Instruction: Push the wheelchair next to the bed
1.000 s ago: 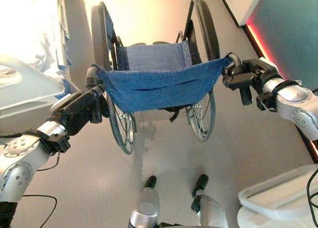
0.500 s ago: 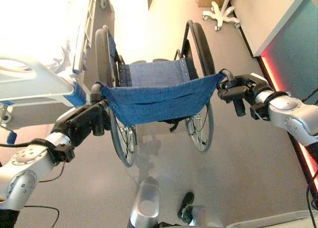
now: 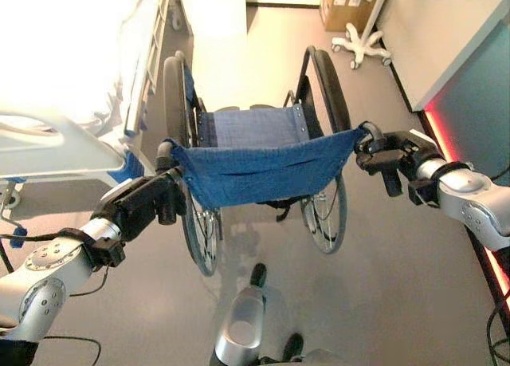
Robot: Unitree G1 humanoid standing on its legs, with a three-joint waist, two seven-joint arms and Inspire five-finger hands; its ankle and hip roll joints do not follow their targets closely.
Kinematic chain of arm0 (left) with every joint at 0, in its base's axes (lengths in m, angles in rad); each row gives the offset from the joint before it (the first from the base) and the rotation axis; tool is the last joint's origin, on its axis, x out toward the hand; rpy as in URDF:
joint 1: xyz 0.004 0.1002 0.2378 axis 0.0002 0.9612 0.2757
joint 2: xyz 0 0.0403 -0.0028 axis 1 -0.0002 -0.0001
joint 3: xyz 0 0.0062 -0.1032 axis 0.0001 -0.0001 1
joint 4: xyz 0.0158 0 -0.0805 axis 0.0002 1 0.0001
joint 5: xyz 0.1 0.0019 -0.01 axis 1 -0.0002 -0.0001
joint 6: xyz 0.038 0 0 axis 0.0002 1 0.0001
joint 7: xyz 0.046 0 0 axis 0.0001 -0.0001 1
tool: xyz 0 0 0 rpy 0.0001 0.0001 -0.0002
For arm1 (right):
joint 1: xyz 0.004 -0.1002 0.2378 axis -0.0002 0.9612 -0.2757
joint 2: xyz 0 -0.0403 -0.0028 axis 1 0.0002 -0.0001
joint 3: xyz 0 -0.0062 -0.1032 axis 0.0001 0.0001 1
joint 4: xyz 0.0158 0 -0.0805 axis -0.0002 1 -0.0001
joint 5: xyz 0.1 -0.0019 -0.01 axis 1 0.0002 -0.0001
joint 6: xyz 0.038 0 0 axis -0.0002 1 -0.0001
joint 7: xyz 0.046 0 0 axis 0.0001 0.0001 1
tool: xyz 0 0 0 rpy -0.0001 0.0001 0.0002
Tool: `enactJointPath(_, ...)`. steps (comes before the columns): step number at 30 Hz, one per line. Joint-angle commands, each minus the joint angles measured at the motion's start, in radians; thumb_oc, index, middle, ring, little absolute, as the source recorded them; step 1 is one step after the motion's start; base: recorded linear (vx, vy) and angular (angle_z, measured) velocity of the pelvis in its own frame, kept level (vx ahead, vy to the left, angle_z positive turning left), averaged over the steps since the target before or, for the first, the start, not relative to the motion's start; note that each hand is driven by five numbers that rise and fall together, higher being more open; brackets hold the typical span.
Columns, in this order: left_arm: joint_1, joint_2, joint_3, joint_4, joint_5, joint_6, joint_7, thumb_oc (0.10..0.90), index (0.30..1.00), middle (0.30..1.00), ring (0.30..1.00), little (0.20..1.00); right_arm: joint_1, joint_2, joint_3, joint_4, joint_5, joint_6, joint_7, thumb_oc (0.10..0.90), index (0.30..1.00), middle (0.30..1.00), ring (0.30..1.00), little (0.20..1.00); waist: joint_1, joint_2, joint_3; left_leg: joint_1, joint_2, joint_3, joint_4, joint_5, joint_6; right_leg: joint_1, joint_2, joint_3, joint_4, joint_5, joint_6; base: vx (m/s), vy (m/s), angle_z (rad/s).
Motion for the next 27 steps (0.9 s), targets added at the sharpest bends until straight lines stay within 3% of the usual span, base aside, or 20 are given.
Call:
enactJointPath(1,-0.148,0.078,0.098,0.044,0.018,-0.111,0.002,0.400,0.300,0.300,0.300,0.300,0.018,0.002,-0.039,-0.107,0.040,-0.180,0.059,0.400,0.300,0.300,0.300,0.300,-0.075,-0.029,-0.151,-0.042,-0.064,-0.015,-0.098,0.076,0.078,-0.004,0.047,-0.157,0.271,0.093,0.054,0.44,0.230,-0.15)
enactJointPath(3,-0.170,0.104,0.106,0.052,0.001,-0.086,-0.013,0.400,0.300,0.300,0.300,0.300,0.042,0.002,-0.069,-0.125,0.057,-0.167,0.054,0.400,0.300,0.300,0.300,0.300,-0.079,-0.038,-0.167,-0.001,-0.107,-0.030,-0.117,0.053,0.115,-0.064,0.015,-0.141,0.477,0.235,0.135,0.43,0.248,0.08)
enactJointPath(4,-0.177,0.111,0.107,0.061,-0.005,-0.077,-0.018,0.400,0.300,0.300,0.300,0.300,0.040,0.001,-0.067,-0.129,0.064,-0.161,0.053,0.400,0.300,0.300,0.300,0.300,-0.081,-0.033,-0.176,0.012,-0.110,-0.027,-0.120,0.048,0.121,-0.086,0.017,-0.136,0.514,0.296,0.147,0.35,0.198,0.32)
enactJointPath(5,-0.182,0.115,0.105,0.065,-0.009,-0.072,-0.015,0.400,0.300,0.300,0.300,0.300,0.037,0.004,-0.065,-0.131,0.063,-0.157,0.053,0.400,0.300,0.300,0.300,0.300,-0.086,-0.035,-0.175,0.022,-0.117,-0.025,-0.116,0.037,0.124,-0.105,-0.001,-0.136,0.530,0.297,0.146,0.31,0.143,0.49)
enactJointPath(7,-0.190,0.133,0.100,0.082,-0.020,-0.067,-0.012,0.400,0.300,0.300,0.300,0.300,0.030,0.011,-0.055,-0.131,0.054,-0.149,0.064,0.400,0.300,0.300,0.300,0.300,-0.099,-0.022,-0.178,0.037,-0.114,-0.028,-0.112,0.030,0.124,-0.145,-0.014,-0.140,0.481,0.259,0.117,0.27,0.063,0.21)
enactJointPath(9,-0.190,0.159,0.097,0.082,-0.057,-0.075,0.005,0.400,0.300,0.300,0.300,0.300,0.025,-0.012,-0.053,-0.149,0.062,-0.142,0.066,0.400,0.300,0.300,0.300,0.300,-0.121,-0.007,-0.166,0.048,-0.114,-0.054,-0.100,0.029,0.101,-0.169,-0.002,-0.139,0.279,0.182,0.070,0.24,-0.041,-0.13)
enactJointPath(11,-0.199,0.156,0.085,0.079,-0.073,-0.094,0.029,0.400,0.300,0.300,0.300,0.300,0.018,-0.019,-0.053,-0.142,0.056,-0.161,0.076,0.400,0.300,0.300,0.300,0.300,-0.138,0.002,-0.147,0.064,-0.111,-0.079,-0.074,0.011,0.078,-0.190,-0.023,-0.138,0.107,0.187,0.052,0.17,-0.084,0.07)
enactJointPath(15,-0.261,0.165,0.030,0.076,-0.085,-0.125,0.078,0.400,0.300,0.300,0.300,0.300,-0.055,-0.028,-0.015,-0.143,0.074,-0.171,0.060,0.400,0.300,0.300,0.300,0.300,-0.191,-0.005,-0.097,0.140,-0.105,-0.098,-0.082,-0.058,0.070,-0.322,-0.114,-0.096,-0.084,0.415,0.138,0.18,-0.181,0.48)
enactJointPath(17,-0.279,0.164,0.012,0.076,-0.073,-0.120,0.087,0.400,0.300,0.300,0.300,0.300,-0.066,-0.028,-0.017,-0.171,0.091,-0.146,0.054,0.400,0.300,0.300,0.300,0.300,-0.209,-0.015,-0.087,0.183,-0.097,-0.106,-0.081,-0.100,0.074,-0.372,-0.129,-0.095,-0.105,0.462,0.159,0.36,-0.202,0.67)
enactJointPath(22,-0.311,0.133,-0.044,0.080,-0.053,-0.109,0.093,0.400,0.300,0.300,0.300,0.300,-0.070,-0.044,-0.026,-0.169,0.127,-0.132,0.062,0.400,0.300,0.300,0.300,0.300,-0.253,-0.033,-0.117,0.230,-0.082,-0.134,-0.004,-0.177,0.089,-0.386,-0.087,-0.032,-0.050,0.423,0.148,0.43,-0.188,0.40)
enactJointPath(25,-0.309,0.120,-0.053,0.070,-0.062,-0.096,0.100,0.400,0.300,0.300,0.300,0.300,-0.061,-0.072,-0.031,-0.156,0.145,-0.120,0.084,0.400,0.300,0.300,0.300,0.300,-0.271,-0.029,-0.154,0.259,-0.042,-0.136,0.045,-0.127,0.055,-0.378,-0.051,-0.053,-0.016,0.379,0.105,0.38,-0.147,0.63)
enactJointPath(27,-0.288,0.094,-0.043,0.061,-0.050,-0.095,0.117,0.400,0.300,0.300,0.300,0.300,-0.071,-0.078,-0.006,-0.148,0.121,-0.111,0.104,0.400,0.300,0.300,0.300,0.300,-0.273,-0.021,-0.171,0.239,-0.007,-0.122,0.222,0.020,-0.001,-0.337,-0.026,-0.107,-0.023,0.350,0.049,0.32,-0.207,0.07)
